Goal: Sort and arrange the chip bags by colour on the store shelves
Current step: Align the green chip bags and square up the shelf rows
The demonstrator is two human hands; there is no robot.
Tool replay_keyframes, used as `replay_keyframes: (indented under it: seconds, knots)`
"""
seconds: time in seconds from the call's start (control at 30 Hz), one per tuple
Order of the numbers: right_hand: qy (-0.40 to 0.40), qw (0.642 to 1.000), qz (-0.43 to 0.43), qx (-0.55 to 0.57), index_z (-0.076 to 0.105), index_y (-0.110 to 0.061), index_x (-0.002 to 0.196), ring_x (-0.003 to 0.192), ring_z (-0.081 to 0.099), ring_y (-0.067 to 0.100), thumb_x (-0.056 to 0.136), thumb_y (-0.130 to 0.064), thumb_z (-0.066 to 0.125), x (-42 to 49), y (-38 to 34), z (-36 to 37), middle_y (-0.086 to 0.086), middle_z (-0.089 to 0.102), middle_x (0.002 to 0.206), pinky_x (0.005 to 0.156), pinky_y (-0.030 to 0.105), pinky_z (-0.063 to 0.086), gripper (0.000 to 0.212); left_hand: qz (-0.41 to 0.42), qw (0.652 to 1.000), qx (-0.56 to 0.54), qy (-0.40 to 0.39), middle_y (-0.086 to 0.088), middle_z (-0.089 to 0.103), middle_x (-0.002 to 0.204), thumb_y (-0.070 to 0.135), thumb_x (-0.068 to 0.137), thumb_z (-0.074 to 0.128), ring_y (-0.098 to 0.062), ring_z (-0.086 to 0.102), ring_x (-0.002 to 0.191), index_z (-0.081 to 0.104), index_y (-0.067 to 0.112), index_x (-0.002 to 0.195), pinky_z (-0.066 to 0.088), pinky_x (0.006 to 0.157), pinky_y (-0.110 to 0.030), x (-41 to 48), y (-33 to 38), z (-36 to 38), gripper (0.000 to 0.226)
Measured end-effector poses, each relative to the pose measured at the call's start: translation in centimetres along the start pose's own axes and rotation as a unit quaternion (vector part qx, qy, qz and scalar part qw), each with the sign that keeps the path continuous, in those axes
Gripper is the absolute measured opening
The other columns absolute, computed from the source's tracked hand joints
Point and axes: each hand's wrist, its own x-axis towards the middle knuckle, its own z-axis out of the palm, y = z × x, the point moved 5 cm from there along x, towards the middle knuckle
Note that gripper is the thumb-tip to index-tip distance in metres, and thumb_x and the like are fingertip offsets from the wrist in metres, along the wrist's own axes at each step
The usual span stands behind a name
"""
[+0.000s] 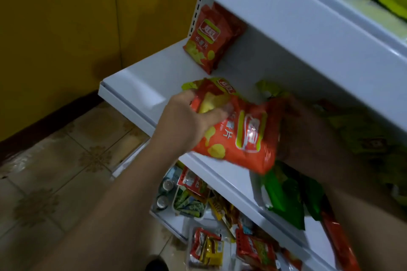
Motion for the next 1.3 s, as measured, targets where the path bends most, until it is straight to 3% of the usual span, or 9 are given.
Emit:
replay_keyframes:
  seconds: [0.07,0.17,0.23,0.47,0.7,0.83,0.97,1.1,1.3]
  knots:
    - [0.046,0.998,-0.030,-0.040,0.074,-0.019,0.105,0.109,0.065,0.027,0.059,-0.050,0.082,0.7,0.3,0.2,0.009,0.069,0.117,0.098,0.047,0.048,0.056,0.006,0.998,-0.022,0.065,0.010,0.072,0.092,0.050,0.078,0.070,-0.006,0.071,0.075,0.061,0.027,0.106,0.059,0.068,-0.024,-0.2,-0.7,-0.8,0.038]
    - [0.173,0.957,-0.116,-0.203,0.074,-0.021,0.090,0.093,0.071,0.023,0.085,-0.033,0.066,1.0,0.5,0.7,0.004,0.075,0.096,0.093,0.047,0.052,0.016,0.001,0.998,0.003,0.066,0.009,0.071,0.093,0.062,0.088,0.047,-0.007,0.070,0.080,0.059,0.029,0.102,0.059,0.077,-0.033,-0.6,-2.1,-0.7,0.038]
    - [0.211,0.944,-0.140,-0.212,0.077,-0.024,0.079,0.084,0.072,0.021,0.091,-0.027,0.061,1.3,0.6,1.3,0.003,0.076,0.088,0.087,0.043,0.055,0.020,-0.031,0.996,-0.023,0.086,0.003,0.072,0.087,0.067,0.089,0.035,-0.012,0.070,0.079,0.064,0.025,0.097,0.058,0.078,-0.039,-0.6,-3.0,-1.1,0.052]
    - [0.229,0.955,-0.122,-0.146,0.073,-0.016,0.087,0.076,0.072,0.016,0.090,-0.029,0.062,2.9,0.4,2.6,0.002,0.076,0.086,0.068,0.032,0.057,0.017,-0.073,0.971,-0.158,0.162,0.003,0.074,0.082,0.055,0.097,0.037,-0.015,0.072,0.079,0.068,0.027,0.078,0.059,0.078,-0.043,-1.1,-4.1,-3.3,0.045]
    - [0.164,0.956,-0.115,-0.215,0.071,-0.015,0.088,0.065,0.069,0.011,0.082,-0.032,0.065,4.3,-0.4,4.7,-0.002,0.075,0.080,0.045,0.023,0.052,0.020,-0.099,0.944,-0.251,0.190,0.003,0.075,0.088,0.056,0.096,0.037,-0.019,0.073,0.082,0.067,0.029,0.089,0.058,0.076,-0.041,-0.2,-5.0,-6.2,0.041]
    - [0.116,0.979,-0.107,-0.133,0.075,-0.017,0.081,0.064,0.070,0.009,0.065,-0.035,0.068,5.1,-0.7,5.7,-0.002,0.075,0.080,0.045,0.021,0.052,0.025,-0.097,0.948,-0.240,0.185,0.001,0.075,0.088,0.060,0.093,0.038,-0.019,0.073,0.081,0.066,0.028,0.093,0.058,0.080,-0.047,0.4,-4.9,-7.2,0.042]
    - [0.112,0.986,-0.102,-0.064,0.069,-0.014,0.088,0.071,0.072,0.013,0.070,-0.024,0.067,7.6,-1.3,6.2,0.001,0.075,0.082,0.052,0.025,0.056,0.021,-0.092,0.963,-0.193,0.164,0.002,0.073,0.099,0.063,0.094,0.036,-0.016,0.072,0.089,0.062,0.029,0.108,0.058,0.082,-0.047,1.6,-4.5,-8.2,0.045]
    - [0.212,0.959,-0.159,-0.100,0.062,-0.011,0.081,0.060,0.069,0.014,0.090,-0.010,0.060,10.6,-4.3,5.1,0.001,0.071,0.068,0.053,0.027,0.056,0.008,-0.036,0.979,-0.060,0.190,0.008,0.053,0.132,0.049,0.095,0.049,-0.012,0.058,0.113,0.039,0.028,0.140,0.051,0.092,-0.039,2.1,-4.3,-9.6,0.051]
    - [0.269,0.904,-0.241,-0.229,0.064,-0.011,0.081,0.053,0.062,0.016,0.087,-0.003,0.059,15.8,-8.0,6.0,0.008,0.066,0.078,0.055,0.031,0.057,0.011,0.026,0.968,0.243,0.055,0.011,0.045,0.141,0.040,0.096,0.051,0.002,0.042,0.106,0.043,0.032,0.138,0.033,0.091,-0.019,2.6,-3.5,-9.0,0.044]
